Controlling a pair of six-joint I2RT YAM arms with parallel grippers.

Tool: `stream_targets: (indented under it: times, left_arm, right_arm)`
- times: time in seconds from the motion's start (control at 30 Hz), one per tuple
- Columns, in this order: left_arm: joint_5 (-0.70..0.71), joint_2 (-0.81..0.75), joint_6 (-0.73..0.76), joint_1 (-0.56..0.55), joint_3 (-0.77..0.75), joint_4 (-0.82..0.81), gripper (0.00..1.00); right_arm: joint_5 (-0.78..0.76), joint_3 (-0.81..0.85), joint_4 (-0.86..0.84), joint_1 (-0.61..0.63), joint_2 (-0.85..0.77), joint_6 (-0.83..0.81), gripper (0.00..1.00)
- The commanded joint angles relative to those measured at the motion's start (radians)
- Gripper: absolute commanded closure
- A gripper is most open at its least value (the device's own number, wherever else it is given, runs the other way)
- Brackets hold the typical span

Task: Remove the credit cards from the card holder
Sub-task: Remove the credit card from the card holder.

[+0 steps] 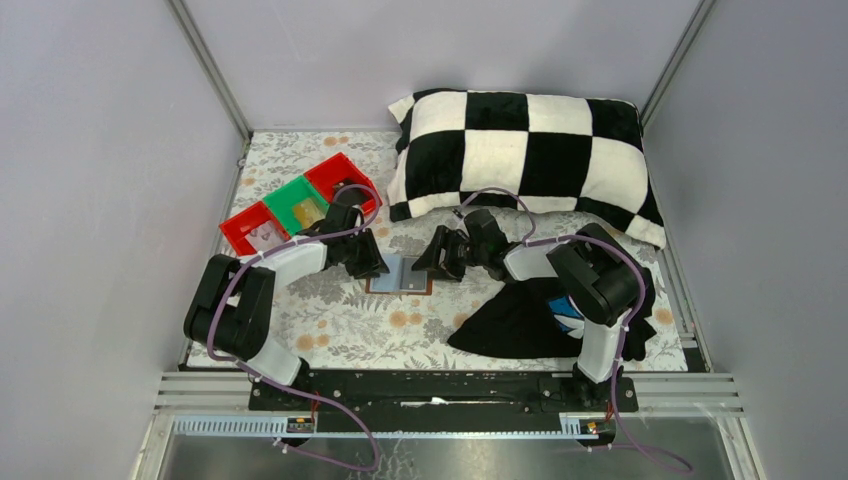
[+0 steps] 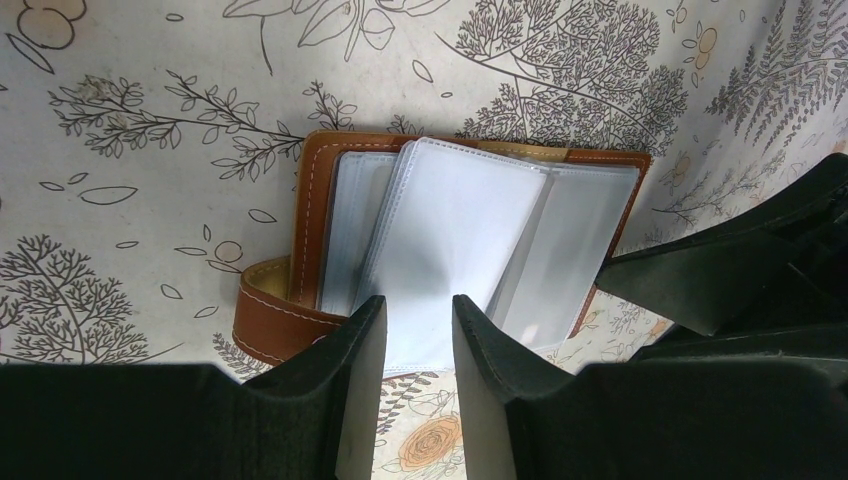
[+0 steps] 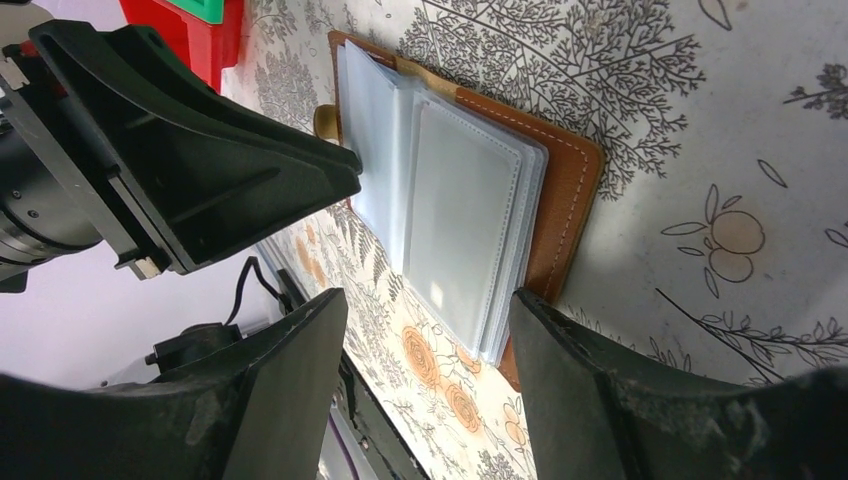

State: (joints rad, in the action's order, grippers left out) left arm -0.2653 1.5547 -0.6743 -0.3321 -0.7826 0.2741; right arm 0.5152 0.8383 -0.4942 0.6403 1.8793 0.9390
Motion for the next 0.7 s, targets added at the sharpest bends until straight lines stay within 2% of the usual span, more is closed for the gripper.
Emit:
stream_targets:
  times: [0.0, 0.2, 0.67]
  left_arm:
    - [0.029, 0.030, 0.013, 0.001, 0.013, -0.001, 0.65]
    - [0.031, 0.031, 0.013, 0.001, 0.008, 0.004, 0.65]
    - [0.038, 0.030, 0.016, 0.001, 0.006, 0.009, 0.65]
  right_arm:
    - [-0.009, -0.005, -0.049, 0.016, -0.038, 0.004, 0.32]
    - [-0.034, -0.028, -0.072, 0.018, -0.074, -0.001, 0.32]
    - [0.007, -0.012, -0.095, 0.021, -0.032, 0.011, 0.32]
